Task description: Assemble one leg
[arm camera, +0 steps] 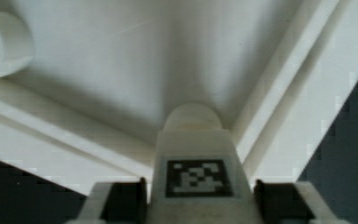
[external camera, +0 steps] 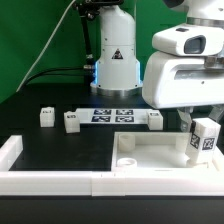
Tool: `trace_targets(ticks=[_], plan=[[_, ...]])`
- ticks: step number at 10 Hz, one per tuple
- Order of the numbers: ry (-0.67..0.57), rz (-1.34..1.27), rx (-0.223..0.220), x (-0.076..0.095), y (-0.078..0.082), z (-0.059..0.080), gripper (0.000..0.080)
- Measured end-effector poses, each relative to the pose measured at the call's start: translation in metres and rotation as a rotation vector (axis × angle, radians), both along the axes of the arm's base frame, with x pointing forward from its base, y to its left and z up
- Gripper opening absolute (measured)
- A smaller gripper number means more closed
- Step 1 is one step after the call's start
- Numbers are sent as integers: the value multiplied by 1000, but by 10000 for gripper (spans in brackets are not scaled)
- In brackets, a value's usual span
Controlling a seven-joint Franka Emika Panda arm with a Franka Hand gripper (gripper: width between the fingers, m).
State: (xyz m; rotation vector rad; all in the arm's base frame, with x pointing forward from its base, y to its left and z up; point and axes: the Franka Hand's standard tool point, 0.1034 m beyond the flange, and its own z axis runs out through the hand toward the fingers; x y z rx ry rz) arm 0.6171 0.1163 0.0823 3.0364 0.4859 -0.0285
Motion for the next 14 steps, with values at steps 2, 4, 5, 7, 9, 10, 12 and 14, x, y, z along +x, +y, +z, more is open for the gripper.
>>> trace_targets(ticks=[2,4,5,7,9,10,12,14], plan=[[-38,-367,58,0,-1,-1,290],[-68,-633,72,-2,4,-2,291],[-76,-756,80,-1,6,-2,291],[-83,-1019,89,-2,12,-2,291],[-73,-1198,104,-2,14,-3,300],[-72,-1146,104,-2,14,-3,300],[-73,-1047,106,-1,15,-2,554],[-80,-757,92,2,14,-3,641]])
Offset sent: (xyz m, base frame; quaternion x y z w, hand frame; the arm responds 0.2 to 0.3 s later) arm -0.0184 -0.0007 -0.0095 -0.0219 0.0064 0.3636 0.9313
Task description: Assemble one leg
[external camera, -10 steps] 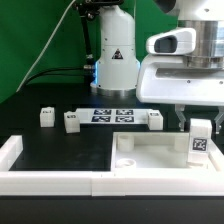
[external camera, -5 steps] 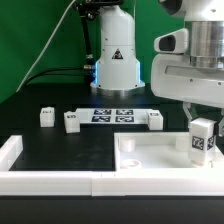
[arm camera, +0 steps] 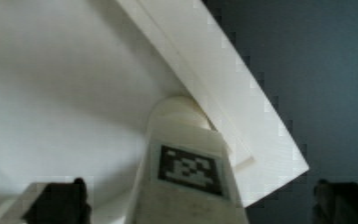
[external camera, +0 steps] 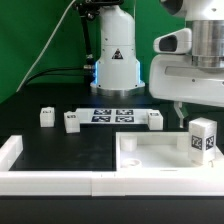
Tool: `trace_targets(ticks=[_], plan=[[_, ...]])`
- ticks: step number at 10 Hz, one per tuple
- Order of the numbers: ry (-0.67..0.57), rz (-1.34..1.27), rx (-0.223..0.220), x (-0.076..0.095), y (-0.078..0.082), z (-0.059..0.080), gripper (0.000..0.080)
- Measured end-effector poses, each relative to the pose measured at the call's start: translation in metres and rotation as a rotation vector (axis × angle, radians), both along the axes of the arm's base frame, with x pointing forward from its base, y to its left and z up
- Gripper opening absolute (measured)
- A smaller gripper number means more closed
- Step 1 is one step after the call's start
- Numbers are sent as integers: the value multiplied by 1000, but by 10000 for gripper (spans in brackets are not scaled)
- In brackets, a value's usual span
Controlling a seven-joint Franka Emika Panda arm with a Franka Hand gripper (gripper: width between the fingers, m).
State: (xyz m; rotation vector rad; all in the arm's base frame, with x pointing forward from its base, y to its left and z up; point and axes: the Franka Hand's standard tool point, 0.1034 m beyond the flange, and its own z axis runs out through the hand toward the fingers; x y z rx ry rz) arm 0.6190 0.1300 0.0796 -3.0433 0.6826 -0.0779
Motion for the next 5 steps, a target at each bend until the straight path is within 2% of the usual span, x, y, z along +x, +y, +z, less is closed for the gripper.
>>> trace_targets(ticks=[2,5], plan=[[-3,273,-38,0,1,-2,648],[0,663,-69,3,-3,-2,649]])
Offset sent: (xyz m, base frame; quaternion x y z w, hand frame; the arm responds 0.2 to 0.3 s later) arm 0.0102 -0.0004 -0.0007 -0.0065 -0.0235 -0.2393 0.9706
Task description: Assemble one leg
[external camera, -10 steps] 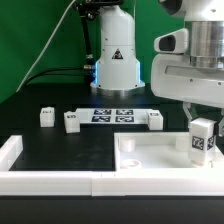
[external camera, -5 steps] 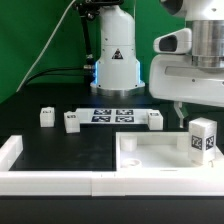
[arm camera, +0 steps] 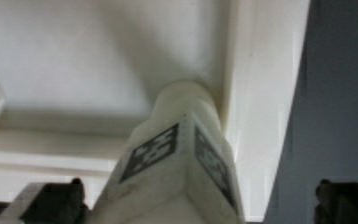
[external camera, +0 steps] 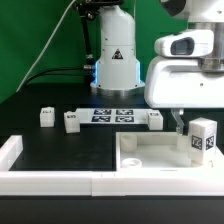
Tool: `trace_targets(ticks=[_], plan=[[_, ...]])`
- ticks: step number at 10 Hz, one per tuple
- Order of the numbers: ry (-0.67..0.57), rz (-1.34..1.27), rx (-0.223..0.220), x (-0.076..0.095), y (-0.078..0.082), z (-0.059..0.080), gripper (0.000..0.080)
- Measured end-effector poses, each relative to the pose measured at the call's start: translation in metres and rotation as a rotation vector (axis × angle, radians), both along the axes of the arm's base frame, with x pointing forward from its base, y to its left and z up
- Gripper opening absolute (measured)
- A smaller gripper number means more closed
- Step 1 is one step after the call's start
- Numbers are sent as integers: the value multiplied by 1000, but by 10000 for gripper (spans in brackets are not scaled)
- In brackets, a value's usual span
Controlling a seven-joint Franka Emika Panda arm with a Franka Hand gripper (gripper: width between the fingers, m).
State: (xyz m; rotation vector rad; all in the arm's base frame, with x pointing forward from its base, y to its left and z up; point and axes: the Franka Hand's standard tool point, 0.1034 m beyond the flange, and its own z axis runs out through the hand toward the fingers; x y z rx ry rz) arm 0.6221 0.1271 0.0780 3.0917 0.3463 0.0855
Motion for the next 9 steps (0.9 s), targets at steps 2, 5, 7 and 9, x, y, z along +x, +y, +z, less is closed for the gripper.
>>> trace_targets(ticks=[2,5,7,9], plan=[[28,192,-20,-4,-2,-3,649],[29,248,-24,-4,-3,-3,460],[29,248,-24,-4,-3,-3,288],[28,198,-20,-4,-3,-3,288]])
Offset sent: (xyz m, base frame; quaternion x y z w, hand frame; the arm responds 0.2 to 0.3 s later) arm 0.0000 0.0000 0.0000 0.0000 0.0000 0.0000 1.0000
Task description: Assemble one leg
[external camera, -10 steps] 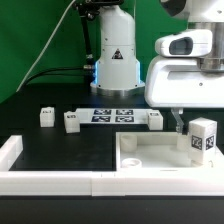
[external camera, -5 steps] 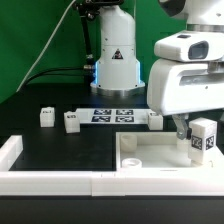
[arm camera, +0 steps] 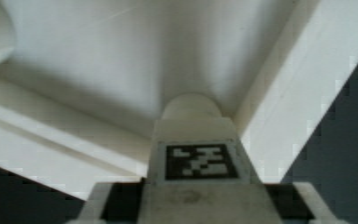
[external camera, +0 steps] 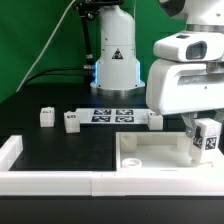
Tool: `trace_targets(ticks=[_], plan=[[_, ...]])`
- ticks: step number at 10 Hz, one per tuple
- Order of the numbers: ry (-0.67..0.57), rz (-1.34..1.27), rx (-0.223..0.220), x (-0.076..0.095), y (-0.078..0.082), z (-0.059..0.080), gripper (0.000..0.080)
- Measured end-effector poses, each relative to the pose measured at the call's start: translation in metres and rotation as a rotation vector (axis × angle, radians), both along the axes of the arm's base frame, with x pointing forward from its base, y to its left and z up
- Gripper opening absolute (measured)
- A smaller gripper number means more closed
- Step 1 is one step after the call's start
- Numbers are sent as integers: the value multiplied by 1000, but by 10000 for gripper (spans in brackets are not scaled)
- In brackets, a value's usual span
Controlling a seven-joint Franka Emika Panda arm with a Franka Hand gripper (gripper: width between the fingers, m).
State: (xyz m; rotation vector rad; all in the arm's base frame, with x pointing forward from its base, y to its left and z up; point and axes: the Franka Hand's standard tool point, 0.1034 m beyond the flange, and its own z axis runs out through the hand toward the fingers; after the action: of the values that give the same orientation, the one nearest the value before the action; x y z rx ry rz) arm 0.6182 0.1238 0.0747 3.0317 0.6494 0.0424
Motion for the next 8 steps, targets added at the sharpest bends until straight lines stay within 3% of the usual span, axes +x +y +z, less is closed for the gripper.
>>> trace_targets(ticks=[1,8], plan=[[0,3,0,0,0,0,288],[-7,-898,95,1,-2,-2,290]])
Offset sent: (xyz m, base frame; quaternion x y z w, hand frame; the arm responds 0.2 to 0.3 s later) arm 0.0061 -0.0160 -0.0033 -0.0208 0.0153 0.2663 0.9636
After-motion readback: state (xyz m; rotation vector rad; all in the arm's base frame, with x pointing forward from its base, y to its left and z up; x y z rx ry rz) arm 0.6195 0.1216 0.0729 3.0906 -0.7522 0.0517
